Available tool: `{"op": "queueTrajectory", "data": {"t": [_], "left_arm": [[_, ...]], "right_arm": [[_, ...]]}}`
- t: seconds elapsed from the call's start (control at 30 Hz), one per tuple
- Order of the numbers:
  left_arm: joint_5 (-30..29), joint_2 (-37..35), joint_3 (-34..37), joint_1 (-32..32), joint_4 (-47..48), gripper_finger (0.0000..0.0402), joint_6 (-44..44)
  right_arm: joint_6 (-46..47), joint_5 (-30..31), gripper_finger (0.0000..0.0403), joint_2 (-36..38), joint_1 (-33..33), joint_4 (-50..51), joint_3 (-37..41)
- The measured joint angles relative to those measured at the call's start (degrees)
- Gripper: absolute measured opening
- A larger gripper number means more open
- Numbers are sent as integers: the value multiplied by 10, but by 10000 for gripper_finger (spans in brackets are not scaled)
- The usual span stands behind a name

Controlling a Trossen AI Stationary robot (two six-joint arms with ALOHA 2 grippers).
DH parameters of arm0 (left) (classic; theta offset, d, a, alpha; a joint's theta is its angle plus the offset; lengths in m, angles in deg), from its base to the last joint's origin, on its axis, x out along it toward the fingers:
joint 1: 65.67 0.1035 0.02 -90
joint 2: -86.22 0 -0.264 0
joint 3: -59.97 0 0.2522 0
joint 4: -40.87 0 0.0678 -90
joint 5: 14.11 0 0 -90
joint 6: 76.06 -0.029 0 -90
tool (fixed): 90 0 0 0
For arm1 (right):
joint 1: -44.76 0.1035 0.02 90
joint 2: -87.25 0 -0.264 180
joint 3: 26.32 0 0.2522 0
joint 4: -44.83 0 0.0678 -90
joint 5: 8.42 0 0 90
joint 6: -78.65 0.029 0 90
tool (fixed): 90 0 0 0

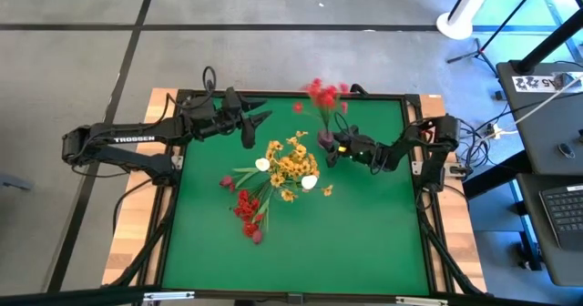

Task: Sort flowers into vase by color
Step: Adjust the violet vase

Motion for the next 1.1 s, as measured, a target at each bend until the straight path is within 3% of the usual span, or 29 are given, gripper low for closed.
{"op": "queueTrajectory", "data": {"t": [0.37, 0.57, 0.67, 1.1], "left_arm": [[0, 0, 0, 0, 14, 184, 0], [-19, 0, 0, 0, 40, 184, 0], [-19, 0, 0, 0, 51, 184, 0], [-20, 0, 0, 0, 82, 184, 0]], "right_arm": [[11, -1, 203, 0, -1, -1, 0], [30, -21, 319, -2, -1, 29, 4], [30, -29, 344, 0, 0, 30, 4], [34, -41, 310, 23, -2, 69, 3]]}}
